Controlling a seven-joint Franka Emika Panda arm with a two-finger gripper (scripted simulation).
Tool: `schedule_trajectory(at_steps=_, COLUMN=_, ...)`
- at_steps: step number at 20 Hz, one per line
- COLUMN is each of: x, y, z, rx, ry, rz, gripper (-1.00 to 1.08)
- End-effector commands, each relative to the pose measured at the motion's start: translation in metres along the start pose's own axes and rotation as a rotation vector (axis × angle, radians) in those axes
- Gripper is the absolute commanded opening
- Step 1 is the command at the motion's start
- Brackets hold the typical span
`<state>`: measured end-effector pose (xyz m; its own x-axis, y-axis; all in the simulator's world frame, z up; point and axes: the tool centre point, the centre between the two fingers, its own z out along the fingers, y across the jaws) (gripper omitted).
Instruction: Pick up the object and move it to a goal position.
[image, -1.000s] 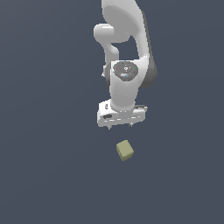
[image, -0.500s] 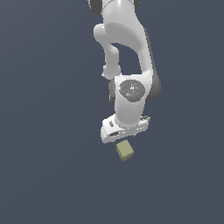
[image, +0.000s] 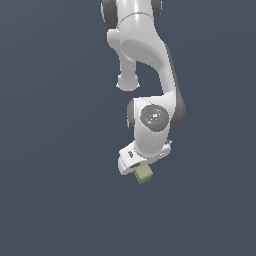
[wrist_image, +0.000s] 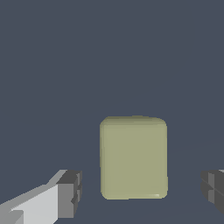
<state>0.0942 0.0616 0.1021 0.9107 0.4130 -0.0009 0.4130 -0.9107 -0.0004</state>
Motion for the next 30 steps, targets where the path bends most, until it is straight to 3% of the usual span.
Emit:
schedule_trajectory(at_steps=1, x=0.003, y=0.0, z=0.002, rx=0.0, ry=0.001, rz=-0.013, gripper=1.0)
schedule_trajectory(at_steps=24, x=0.004, y=0.0, z=0.053, rx=0.0, ry=0.001, rz=-0.018, gripper=1.0)
schedule_trajectory(at_steps=25, x=0.004, y=0.0, z=0.053, rx=0.0, ry=0.001, rz=-0.018, gripper=-1.0)
schedule_trajectory(at_steps=30, x=0.004, y=0.0, z=0.053, rx=0.0, ry=0.001, rz=-0.018, gripper=-1.0)
